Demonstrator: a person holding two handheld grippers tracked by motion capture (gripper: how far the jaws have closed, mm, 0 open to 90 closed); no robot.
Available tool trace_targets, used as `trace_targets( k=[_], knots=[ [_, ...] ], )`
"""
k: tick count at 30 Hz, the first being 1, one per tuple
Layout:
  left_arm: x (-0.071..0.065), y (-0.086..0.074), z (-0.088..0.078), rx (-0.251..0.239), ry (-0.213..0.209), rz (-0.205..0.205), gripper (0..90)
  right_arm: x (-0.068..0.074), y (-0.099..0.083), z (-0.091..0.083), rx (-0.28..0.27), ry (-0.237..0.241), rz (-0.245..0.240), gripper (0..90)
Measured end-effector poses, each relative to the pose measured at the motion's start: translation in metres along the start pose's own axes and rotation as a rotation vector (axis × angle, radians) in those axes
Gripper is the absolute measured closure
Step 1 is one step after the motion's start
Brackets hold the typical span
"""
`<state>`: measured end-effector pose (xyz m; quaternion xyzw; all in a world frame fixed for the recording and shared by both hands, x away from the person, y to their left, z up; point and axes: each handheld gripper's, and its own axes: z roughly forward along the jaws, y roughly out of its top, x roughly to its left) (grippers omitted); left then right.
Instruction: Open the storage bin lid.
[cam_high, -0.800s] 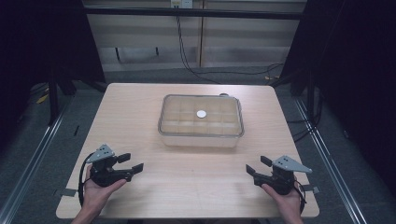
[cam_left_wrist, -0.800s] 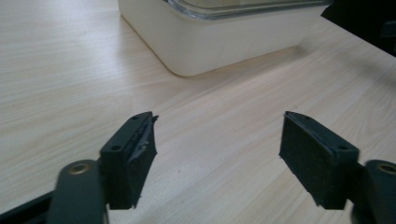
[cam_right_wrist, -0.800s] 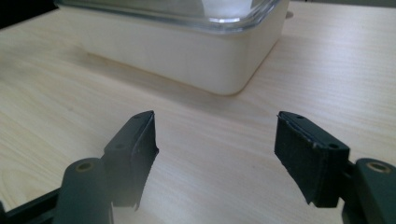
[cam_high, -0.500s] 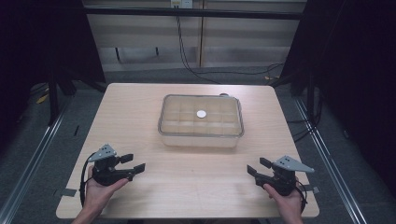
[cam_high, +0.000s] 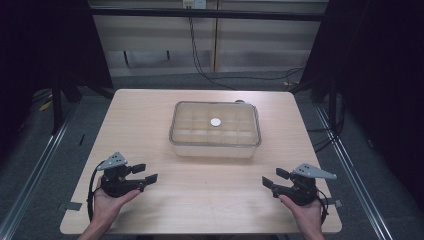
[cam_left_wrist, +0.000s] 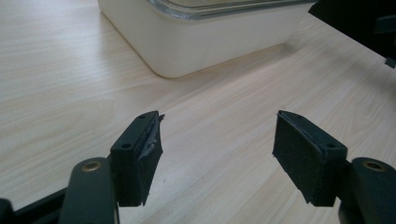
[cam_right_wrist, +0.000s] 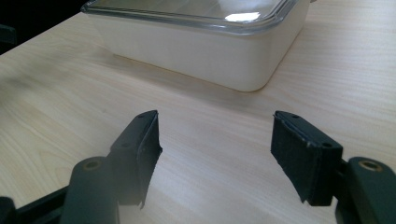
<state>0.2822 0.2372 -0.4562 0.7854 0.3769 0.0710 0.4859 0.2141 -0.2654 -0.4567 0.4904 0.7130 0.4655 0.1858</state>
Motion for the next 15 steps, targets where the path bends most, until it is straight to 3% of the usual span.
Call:
trace_targets(
  k=[2, 9, 15],
  knots=[
    [-0.001, 0.004, 0.003, 0.023, 0.012, 0.026, 33.0, -0.001, 0.004, 0.002, 0.002, 0.015, 0.004, 32.7],
    [-0.002, 0.019, 0.008, 0.034, 0.011, 0.031, 35.7, -0.003, 0.022, 0.008, -0.011, 0.03, -0.001, 32.7],
    [0.007, 0.034, 0.011, 0.029, 0.029, 0.022, 34.3, -0.011, 0.038, 0.014, -0.017, 0.023, 0.007, 30.2]
  ],
)
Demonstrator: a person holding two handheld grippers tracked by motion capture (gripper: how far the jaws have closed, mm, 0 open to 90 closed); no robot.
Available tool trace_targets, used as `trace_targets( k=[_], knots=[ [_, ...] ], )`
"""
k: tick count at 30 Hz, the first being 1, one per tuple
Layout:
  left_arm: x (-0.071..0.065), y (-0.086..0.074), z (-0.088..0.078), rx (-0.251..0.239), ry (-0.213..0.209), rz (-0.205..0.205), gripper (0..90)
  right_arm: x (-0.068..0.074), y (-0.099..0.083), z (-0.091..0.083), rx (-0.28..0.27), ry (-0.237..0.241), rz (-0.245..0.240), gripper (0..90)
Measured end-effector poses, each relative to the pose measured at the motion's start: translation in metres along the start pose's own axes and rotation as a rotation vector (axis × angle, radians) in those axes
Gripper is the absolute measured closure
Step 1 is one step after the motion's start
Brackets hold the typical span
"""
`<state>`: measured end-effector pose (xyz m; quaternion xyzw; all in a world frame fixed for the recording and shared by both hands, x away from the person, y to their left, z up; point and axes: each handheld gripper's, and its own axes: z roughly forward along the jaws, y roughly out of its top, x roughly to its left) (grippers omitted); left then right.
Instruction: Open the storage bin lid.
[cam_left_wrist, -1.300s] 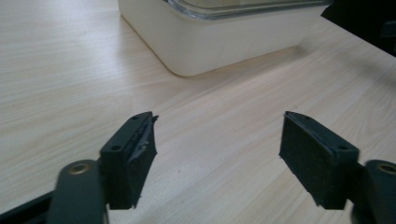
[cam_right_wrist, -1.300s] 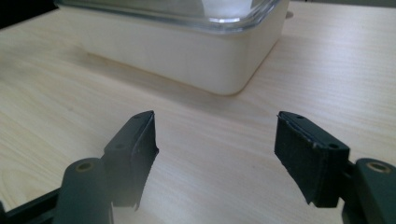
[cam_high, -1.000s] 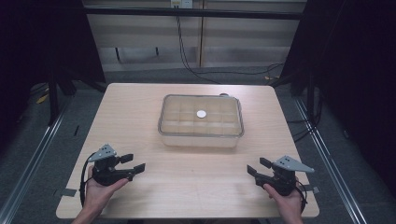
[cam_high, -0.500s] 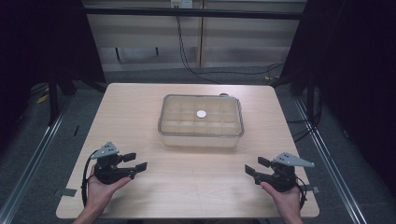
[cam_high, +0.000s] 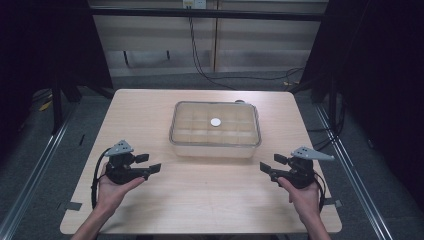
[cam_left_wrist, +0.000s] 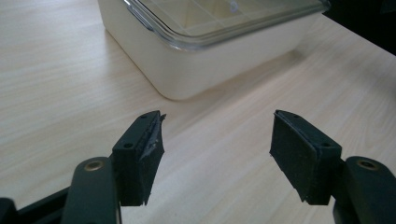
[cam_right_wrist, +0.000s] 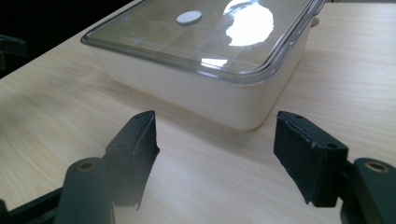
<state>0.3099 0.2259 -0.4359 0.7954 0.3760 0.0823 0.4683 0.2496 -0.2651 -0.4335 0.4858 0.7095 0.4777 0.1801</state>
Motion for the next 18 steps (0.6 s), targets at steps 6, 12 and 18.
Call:
trace_targets(
  k=[6, 12, 18],
  knots=[
    [0.003, 0.011, 0.004, -0.004, 0.004, 0.018, 33.5, -0.005, 0.009, 0.004, -0.006, -0.009, 0.004, 30.1],
    [0.002, 0.029, 0.012, 0.002, -0.005, 0.057, 31.0, -0.016, 0.024, 0.016, 0.038, 0.012, 0.016, 27.7],
    [0.004, 0.045, 0.022, -0.011, -0.007, 0.041, 29.8, -0.019, 0.042, 0.027, 0.032, 0.023, 0.005, 25.2]
  ],
)
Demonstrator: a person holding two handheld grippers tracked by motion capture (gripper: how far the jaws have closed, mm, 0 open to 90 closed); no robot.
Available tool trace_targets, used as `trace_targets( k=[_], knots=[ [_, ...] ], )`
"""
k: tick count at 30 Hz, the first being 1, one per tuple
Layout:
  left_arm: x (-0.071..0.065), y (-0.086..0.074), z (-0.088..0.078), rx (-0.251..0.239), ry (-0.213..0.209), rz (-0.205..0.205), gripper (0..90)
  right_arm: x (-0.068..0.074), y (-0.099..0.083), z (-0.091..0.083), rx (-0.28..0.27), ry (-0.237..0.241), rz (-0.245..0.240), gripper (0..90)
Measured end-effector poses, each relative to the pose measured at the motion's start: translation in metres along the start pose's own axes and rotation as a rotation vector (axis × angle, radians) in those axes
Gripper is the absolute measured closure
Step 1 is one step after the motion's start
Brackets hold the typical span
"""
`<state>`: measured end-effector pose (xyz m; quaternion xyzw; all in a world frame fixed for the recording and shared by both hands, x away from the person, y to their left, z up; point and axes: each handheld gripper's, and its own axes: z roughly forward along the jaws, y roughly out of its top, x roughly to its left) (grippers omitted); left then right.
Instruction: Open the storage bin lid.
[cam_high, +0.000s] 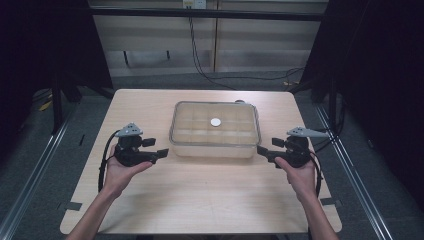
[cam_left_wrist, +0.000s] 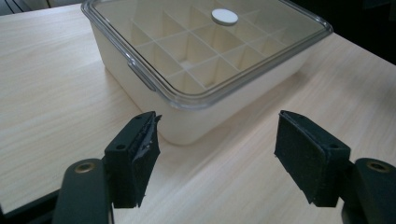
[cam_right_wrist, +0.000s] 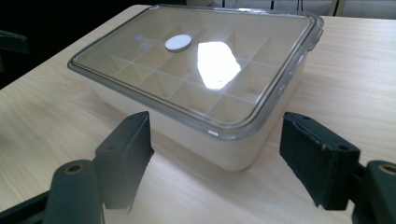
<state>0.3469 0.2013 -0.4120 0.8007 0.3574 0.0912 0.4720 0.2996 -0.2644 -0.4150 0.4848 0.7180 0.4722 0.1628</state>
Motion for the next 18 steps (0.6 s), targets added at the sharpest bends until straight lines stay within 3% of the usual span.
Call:
trace_targets(
  k=[4, 6, 7, 9, 14, 18],
  knots=[
    [-0.001, 0.009, 0.004, -0.024, -0.008, 0.027, 28.0, -0.002, 0.005, 0.005, -0.013, 0.004, 0.018, 27.4],
    [0.002, 0.013, 0.008, -0.023, -0.003, 0.011, 28.3, -0.004, 0.008, 0.007, -0.016, -0.001, 0.016, 27.5],
    [0.004, 0.014, 0.01, -0.023, -0.015, 0.002, 28.1, -0.007, 0.012, 0.009, -0.008, -0.049, 0.003, 27.6],
    [0.006, 0.018, 0.014, -0.008, -0.006, 0.007, 28.1, -0.008, 0.014, 0.01, -0.002, -0.053, 0.007, 27.6],
    [0.013, 0.026, 0.022, 0.021, 0.022, -0.01, 25.8, -0.021, 0.025, 0.009, -0.034, -0.023, 0.031, 27.6],
    [0.021, 0.03, 0.025, 0.028, 0.039, -0.02, 25.7, -0.025, 0.03, 0.018, 0.027, -0.021, 0.039, 25.4]
  ],
)
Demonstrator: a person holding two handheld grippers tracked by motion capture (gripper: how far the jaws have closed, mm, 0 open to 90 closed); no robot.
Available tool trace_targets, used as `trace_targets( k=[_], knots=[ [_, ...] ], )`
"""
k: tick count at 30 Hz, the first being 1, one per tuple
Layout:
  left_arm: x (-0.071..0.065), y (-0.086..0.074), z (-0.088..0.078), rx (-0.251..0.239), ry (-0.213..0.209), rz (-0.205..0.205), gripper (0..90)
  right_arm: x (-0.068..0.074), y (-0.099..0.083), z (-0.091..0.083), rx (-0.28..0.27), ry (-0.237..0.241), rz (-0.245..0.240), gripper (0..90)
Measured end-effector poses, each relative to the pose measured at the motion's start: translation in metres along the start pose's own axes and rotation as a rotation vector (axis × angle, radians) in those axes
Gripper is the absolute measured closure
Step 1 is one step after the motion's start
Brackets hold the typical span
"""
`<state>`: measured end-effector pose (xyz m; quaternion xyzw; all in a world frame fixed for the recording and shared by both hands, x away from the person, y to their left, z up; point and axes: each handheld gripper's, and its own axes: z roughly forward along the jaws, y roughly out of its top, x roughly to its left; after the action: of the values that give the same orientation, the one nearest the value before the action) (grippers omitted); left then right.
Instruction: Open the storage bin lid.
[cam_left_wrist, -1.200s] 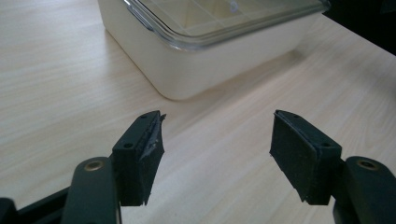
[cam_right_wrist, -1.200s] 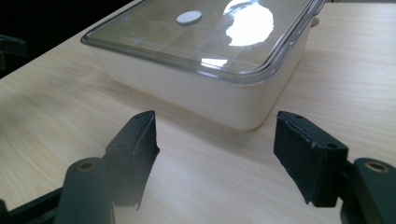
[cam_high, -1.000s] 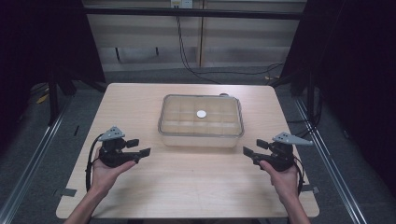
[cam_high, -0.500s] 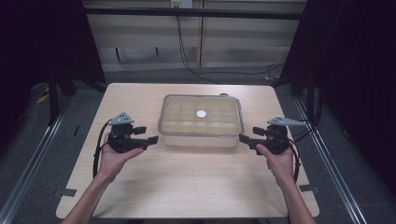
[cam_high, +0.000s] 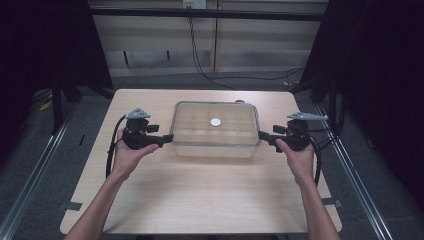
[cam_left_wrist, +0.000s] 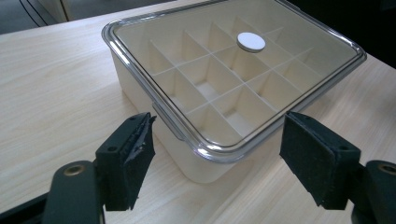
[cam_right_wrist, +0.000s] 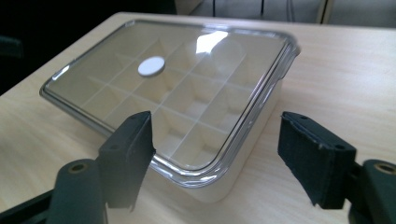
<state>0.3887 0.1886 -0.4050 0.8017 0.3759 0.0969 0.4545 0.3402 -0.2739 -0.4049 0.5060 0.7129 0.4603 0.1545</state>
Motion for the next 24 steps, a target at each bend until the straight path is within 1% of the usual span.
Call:
trace_targets(
  k=[1, 3, 4, 5, 7, 8, 9, 10, 11, 12, 13, 14, 15, 16, 17, 18, 20, 23, 24],
  knots=[
    [0.002, 0.001, 0.001, 0.001, -0.002, -0.01, 25.8, -0.001, 0.0, 0.004, 0.015, 0.007, -0.003, 25.5],
    [0.005, 0.002, 0.005, -0.002, -0.001, -0.017, 26.0, -0.003, 0.001, 0.011, 0.034, 0.008, -0.004, 25.3],
    [0.006, 0.002, 0.007, -0.014, 0.005, -0.023, 26.1, -0.005, 0.001, 0.014, 0.042, 0.013, -0.002, 24.7],
    [0.007, 0.003, 0.009, -0.004, 0.011, -0.01, 26.1, -0.006, 0.001, 0.017, 0.048, 0.015, 0.003, 24.2],
    [0.009, 0.004, 0.013, 0.01, 0.012, -0.014, 25.2, -0.008, 0.002, 0.023, 0.059, 0.017, 0.008, 23.6],
    [0.01, 0.005, 0.016, 0.025, 0.003, -0.012, 23.7, -0.01, 0.004, 0.029, 0.078, 0.028, 0.011, 21.6],
    [0.01, 0.005, 0.016, 0.025, 0.003, -0.012, 23.5, -0.01, 0.004, 0.029, 0.078, 0.028, 0.011, 21.6],
    [0.011, 0.004, 0.018, 0.034, 0.005, -0.015, 23.2, -0.009, 0.006, 0.034, 0.093, 0.024, 0.003, 20.8],
    [0.011, 0.004, 0.02, 0.029, 0.009, -0.023, 23.2, -0.009, 0.006, 0.034, 0.093, 0.024, 0.003, 20.8],
    [0.016, 0.003, 0.025, 0.042, 0.019, -0.036, 23.1, -0.008, 0.008, 0.038, 0.106, 0.021, -0.001, 20.0],
    [0.016, 0.003, 0.025, 0.042, 0.019, -0.036, 22.8, -0.008, 0.008, 0.038, 0.106, 0.021, -0.001, 20.0],
    [0.018, 0.003, 0.029, 0.053, 0.016, -0.042, 22.6, -0.008, 0.011, 0.041, 0.114, 0.018, -0.003, 20.2],
    [0.019, 0.005, 0.033, 0.081, 0.008, -0.044, 22.6, -0.008, 0.011, 0.041, 0.117, 0.018, 0.002, 20.2],
    [0.019, 0.005, 0.033, 0.081, 0.008, -0.044, 21.9, -0.008, 0.011, 0.041, 0.117, 0.018, 0.002, 20.2],
    [0.021, 0.007, 0.038, 0.086, -0.003, -0.057, 21.6, -0.009, 0.014, 0.044, 0.12, 0.014, 0.003, 20.0],
    [0.021, 0.007, 0.038, 0.086, -0.003, -0.057, 21.6, -0.009, 0.014, 0.044, 0.12, 0.014, 0.003, 20.0],
    [0.024, 0.01, 0.04, 0.086, -0.011, -0.075, 21.5, -0.009, 0.015, 0.046, 0.125, 0.013, 0.004, 19.7],
    [0.021, 0.011, 0.045, 0.108, -0.02, -0.065, 20.6, -0.009, 0.017, 0.049, 0.134, 0.019, 0.005, 18.2],
    [0.021, 0.013, 0.049, 0.117, -0.021, -0.065, 20.6, -0.01, 0.018, 0.053, 0.156, 0.019, 0.003, 17.8]
  ],
)
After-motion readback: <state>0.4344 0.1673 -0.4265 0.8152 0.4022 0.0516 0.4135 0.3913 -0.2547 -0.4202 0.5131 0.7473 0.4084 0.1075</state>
